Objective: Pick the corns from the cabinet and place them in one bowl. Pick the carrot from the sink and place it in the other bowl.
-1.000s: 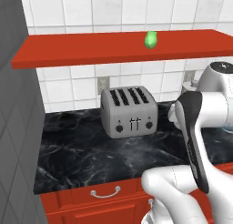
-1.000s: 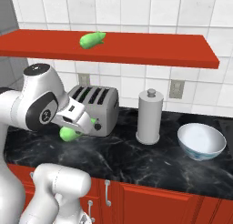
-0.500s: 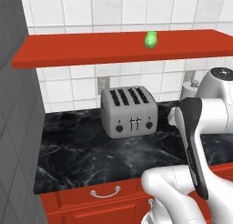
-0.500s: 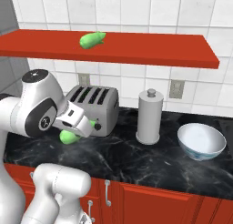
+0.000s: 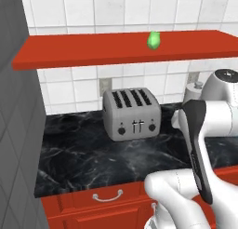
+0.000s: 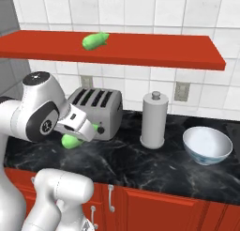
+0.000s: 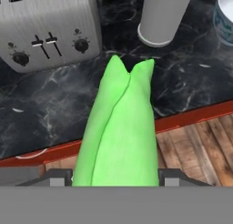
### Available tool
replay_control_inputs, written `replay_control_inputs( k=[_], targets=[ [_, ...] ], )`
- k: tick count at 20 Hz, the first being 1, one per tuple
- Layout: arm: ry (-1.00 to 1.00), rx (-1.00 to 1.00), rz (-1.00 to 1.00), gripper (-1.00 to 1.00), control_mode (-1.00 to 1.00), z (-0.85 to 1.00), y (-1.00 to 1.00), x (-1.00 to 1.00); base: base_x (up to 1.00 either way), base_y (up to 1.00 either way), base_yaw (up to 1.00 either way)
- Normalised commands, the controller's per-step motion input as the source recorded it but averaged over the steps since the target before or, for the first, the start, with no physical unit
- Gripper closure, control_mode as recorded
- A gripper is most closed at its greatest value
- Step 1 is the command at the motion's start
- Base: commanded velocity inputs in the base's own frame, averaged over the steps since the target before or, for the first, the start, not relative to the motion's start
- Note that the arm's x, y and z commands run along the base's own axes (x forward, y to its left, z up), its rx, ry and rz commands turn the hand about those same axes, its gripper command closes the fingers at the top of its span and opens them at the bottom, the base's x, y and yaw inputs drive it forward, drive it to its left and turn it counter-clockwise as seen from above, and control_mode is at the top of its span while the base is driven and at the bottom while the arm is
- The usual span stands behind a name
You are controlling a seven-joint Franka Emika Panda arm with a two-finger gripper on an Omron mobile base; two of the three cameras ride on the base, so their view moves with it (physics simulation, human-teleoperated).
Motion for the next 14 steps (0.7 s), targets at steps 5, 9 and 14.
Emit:
replay_control_inputs(
  k=[5,9,14],
  targets=[
    [0.00,0.00,0.00,1.00,1.00,0.00,0.00,0.00,-0.42,-0.65,0.00],
    [0.00,0.00,0.00,1.00,1.00,0.00,0.00,0.00,-0.02,-0.95,0.00],
    [0.00,0.00,0.00,1.00,1.00,0.00,0.00,0.00,0.00,-0.95,0.03]
  ],
)
